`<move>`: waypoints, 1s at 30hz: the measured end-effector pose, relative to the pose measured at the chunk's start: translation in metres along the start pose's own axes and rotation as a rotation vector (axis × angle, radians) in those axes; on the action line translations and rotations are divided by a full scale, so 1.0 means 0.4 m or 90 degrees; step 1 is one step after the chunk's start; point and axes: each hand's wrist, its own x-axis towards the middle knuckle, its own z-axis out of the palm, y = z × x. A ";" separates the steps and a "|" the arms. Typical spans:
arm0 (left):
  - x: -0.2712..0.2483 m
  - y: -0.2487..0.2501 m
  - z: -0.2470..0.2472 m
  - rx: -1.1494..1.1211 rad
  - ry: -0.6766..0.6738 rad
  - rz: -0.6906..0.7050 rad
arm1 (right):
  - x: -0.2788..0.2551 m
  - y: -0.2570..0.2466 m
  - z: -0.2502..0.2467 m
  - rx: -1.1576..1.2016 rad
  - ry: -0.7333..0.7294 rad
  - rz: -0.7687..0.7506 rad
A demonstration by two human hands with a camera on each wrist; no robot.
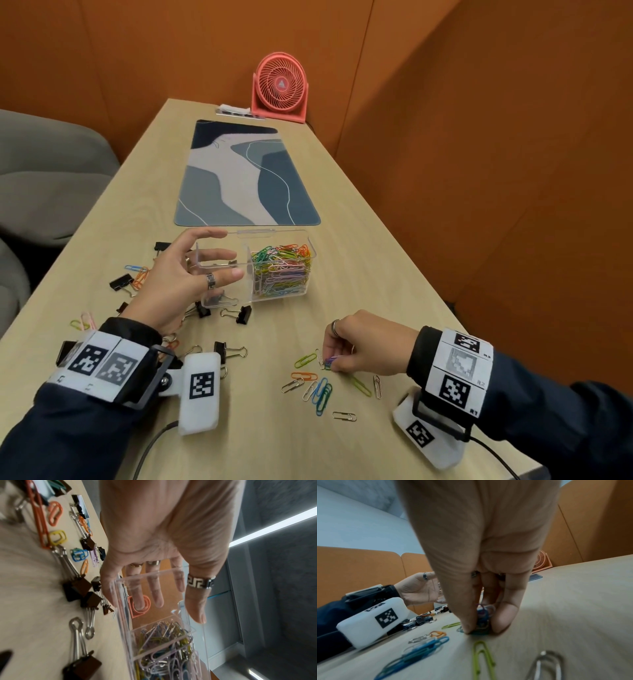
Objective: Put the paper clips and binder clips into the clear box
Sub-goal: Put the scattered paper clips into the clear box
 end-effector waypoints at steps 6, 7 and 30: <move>-0.001 0.003 -0.001 0.000 -0.007 -0.001 | 0.015 -0.014 -0.003 -0.021 -0.008 -0.013; -0.001 0.003 -0.002 0.001 -0.007 -0.002 | 0.018 -0.016 -0.004 -0.021 -0.007 -0.014; 0.001 0.002 0.002 -0.021 -0.003 -0.020 | 0.147 -0.098 -0.188 -0.001 0.380 -0.091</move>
